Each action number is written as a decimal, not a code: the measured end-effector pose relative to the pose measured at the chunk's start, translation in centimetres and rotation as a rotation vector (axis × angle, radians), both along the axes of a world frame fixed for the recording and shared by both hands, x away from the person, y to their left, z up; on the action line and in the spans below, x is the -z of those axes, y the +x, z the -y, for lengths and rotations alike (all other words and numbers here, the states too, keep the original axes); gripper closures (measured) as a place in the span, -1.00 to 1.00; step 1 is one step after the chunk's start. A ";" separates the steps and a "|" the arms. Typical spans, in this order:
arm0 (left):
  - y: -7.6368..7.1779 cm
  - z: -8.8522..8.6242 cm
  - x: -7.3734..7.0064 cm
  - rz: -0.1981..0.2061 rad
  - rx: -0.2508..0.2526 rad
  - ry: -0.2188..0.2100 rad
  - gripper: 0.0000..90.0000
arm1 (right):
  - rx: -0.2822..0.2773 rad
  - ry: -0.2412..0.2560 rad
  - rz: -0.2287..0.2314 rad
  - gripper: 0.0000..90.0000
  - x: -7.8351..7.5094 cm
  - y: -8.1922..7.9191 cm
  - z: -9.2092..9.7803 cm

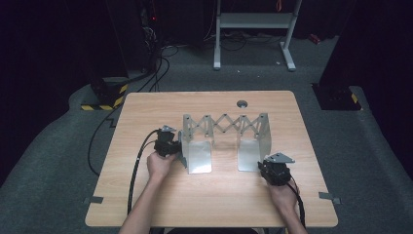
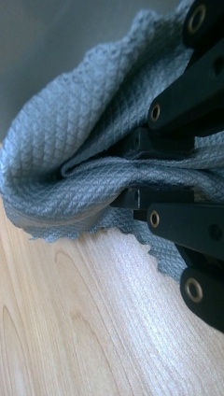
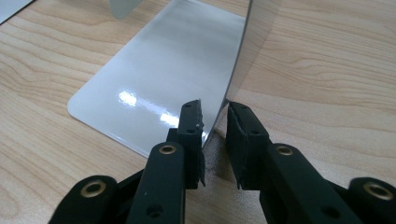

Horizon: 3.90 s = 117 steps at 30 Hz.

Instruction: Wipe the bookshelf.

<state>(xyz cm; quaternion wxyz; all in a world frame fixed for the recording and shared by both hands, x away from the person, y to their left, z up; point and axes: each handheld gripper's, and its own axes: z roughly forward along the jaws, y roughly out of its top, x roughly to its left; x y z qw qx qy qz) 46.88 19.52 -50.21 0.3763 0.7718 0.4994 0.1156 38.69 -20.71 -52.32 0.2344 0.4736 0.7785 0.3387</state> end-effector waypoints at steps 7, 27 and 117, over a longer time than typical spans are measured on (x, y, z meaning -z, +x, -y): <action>-0.8 -0.5 -2.5 0.076 -0.003 -0.061 0.74 | 0.000 0.003 -0.002 0.69 0.0 0.0 0.0; -0.6 -1.0 -10.3 0.244 0.035 -0.092 0.74 | -0.003 0.003 -0.002 0.69 0.0 0.1 0.1; -5.9 -0.4 -6.9 0.204 0.043 -0.054 0.73 | -0.001 0.001 0.000 0.68 0.0 0.0 0.0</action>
